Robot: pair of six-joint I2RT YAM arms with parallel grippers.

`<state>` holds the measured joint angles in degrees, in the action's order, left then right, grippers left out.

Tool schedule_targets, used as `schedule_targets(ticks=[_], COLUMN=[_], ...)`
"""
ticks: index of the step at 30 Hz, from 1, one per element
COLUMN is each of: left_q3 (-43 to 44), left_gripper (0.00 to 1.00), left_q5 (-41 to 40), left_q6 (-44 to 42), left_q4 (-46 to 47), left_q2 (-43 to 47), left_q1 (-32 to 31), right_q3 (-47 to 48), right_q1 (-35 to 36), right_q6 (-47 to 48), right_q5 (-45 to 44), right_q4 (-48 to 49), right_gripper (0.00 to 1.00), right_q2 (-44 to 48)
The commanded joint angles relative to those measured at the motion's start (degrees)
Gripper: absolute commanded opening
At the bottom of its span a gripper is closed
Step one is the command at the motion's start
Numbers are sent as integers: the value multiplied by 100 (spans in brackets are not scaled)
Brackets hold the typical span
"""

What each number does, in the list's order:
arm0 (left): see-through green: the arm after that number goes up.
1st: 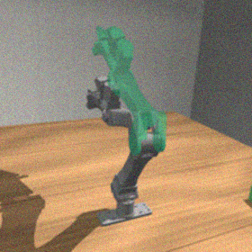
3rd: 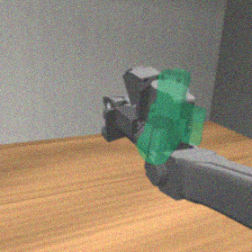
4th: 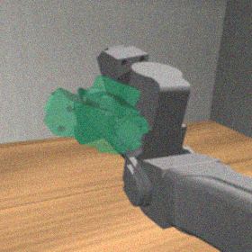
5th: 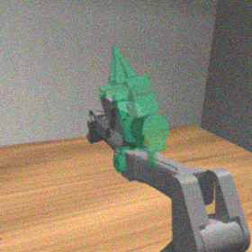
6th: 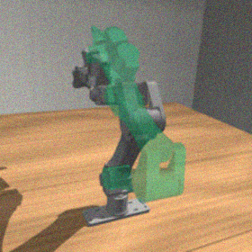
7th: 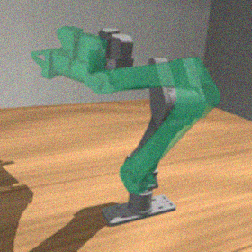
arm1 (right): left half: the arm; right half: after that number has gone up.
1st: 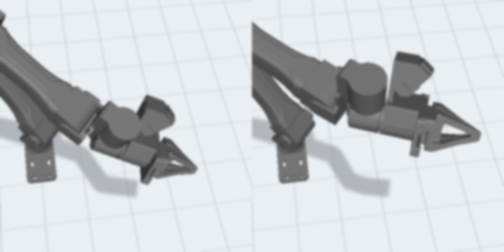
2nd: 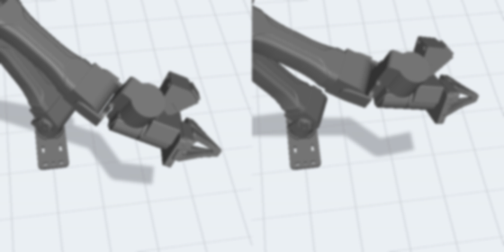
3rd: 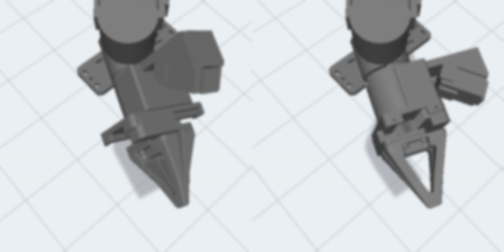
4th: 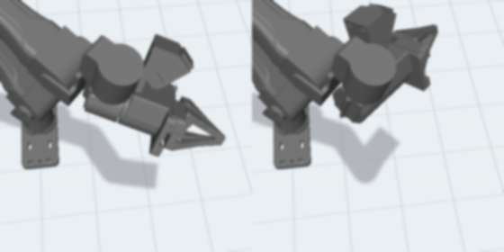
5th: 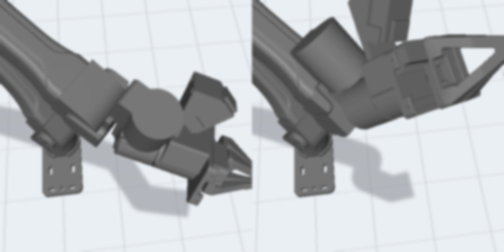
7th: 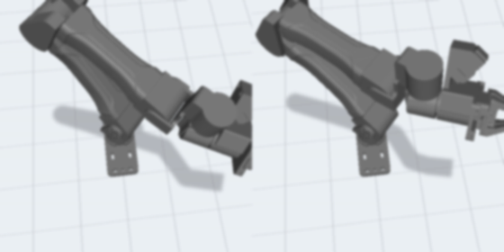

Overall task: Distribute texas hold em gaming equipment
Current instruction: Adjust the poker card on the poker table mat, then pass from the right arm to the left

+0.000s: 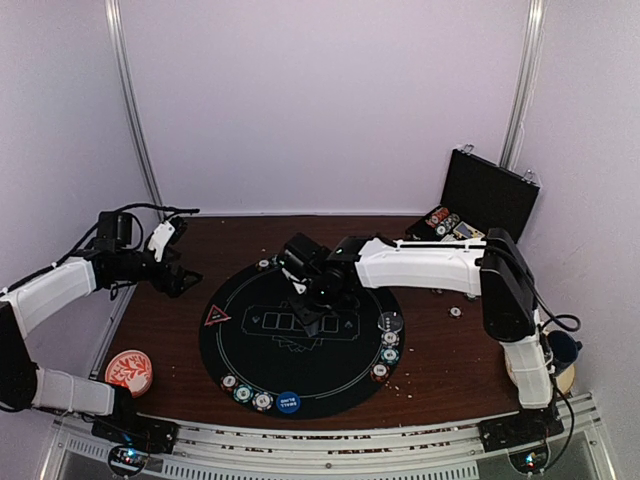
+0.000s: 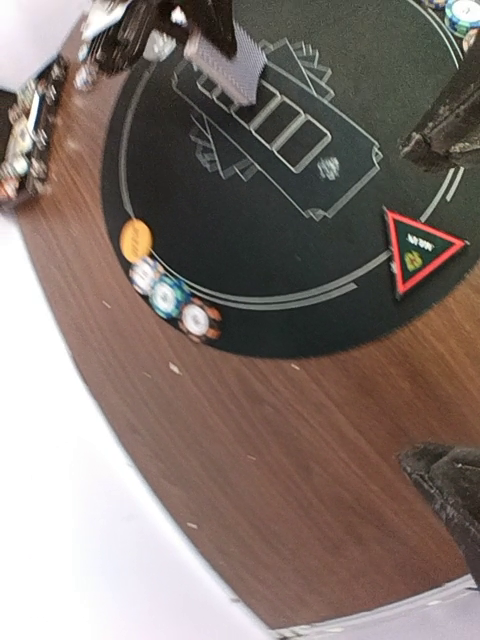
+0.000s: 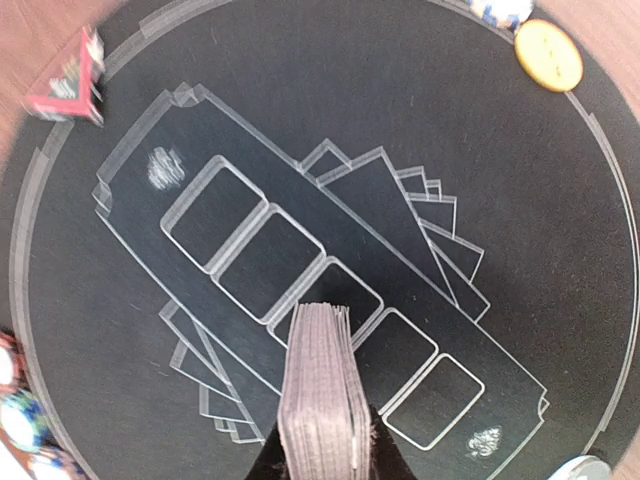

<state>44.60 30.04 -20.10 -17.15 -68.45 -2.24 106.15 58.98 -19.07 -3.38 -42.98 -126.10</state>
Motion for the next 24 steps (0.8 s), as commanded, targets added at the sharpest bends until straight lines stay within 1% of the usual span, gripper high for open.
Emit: schedule_targets(ticks=[1, 3, 4, 8, 12, 16, 20, 22, 24], left_q3=[-95, -100, -120, -222, -367, -545, -1076, -1174, -1068], left_gripper=[98, 98, 98, 98, 98, 98, 98, 98, 98], left_q5=[1223, 1850, 2029, 2404, 2715, 2719, 2805, 2548, 2213], left_q6=[-391, -589, -691, -1033, -1332, -1559, -1583, -1559, -1595], left_q4=[479, 400, 373, 485, 640, 909, 1754, 1950, 1875], left_q2=[198, 131, 108, 60, 121, 272, 575, 644, 582], left_q1=[27, 26, 28, 0, -134, -484, -789, -1048, -1367], right_q3=[-701, -1161, -1344, -2027, -2558, -3064, -3495, -3563, -3515], right_q1=[-59, -71, -80, -150, -234, -279, -275, -281, -282], right_q6=[-594, -834, -954, -1439, -1898, -2448, -2885, -3028, -3140], right_q5=[230, 333, 371, 596, 1016, 1467, 1654, 1656, 1675], right_q4=[1715, 2259, 2595, 3550, 4431, 5455, 6363, 6527, 6523], right_gripper=[0, 0, 0, 0, 0, 0, 0, 0, 0], right_q2=[1008, 1282, 1440, 1822, 1974, 2030, 2099, 2087, 2018])
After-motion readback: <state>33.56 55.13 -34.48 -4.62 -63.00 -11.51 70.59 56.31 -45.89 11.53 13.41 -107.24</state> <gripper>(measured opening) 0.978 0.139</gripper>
